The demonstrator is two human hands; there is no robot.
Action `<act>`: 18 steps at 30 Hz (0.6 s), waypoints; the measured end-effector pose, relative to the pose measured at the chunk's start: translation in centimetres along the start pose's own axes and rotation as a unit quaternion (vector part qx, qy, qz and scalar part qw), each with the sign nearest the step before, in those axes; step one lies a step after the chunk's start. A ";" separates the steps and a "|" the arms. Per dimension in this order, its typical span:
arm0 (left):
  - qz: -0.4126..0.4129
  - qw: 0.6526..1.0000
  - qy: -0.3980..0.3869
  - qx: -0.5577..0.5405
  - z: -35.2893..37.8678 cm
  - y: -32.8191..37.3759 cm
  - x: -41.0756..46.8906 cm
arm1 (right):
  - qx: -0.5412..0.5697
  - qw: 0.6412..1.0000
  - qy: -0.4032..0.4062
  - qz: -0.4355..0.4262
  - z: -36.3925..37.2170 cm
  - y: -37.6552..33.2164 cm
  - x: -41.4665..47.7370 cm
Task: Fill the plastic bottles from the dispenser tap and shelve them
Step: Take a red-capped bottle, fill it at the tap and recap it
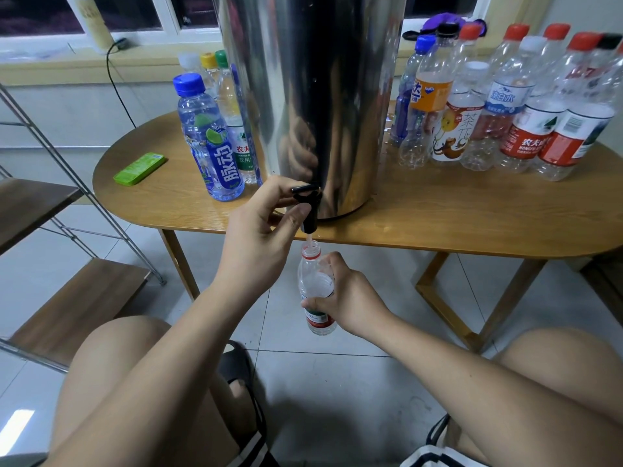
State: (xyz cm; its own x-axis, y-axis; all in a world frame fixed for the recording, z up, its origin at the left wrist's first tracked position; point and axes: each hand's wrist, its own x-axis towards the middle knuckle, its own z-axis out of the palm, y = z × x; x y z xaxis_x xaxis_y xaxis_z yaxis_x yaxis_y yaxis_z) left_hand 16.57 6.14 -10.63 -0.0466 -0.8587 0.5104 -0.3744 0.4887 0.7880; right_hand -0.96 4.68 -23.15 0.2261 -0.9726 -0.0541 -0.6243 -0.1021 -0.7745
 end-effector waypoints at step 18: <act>0.002 1.000 -0.003 -0.006 0.0 -0.1 0.0 | -0.001 1.000 -0.001 0.000 0.0 0.0 -0.1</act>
State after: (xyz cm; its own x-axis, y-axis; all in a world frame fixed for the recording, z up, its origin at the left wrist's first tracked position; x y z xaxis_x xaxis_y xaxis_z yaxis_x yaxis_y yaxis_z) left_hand 16.62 6.11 -10.68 -0.0541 -0.8577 0.5114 -0.3633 0.4939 0.7899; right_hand -0.99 4.76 -23.16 0.2276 -0.9722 -0.0548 -0.6251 -0.1027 -0.7738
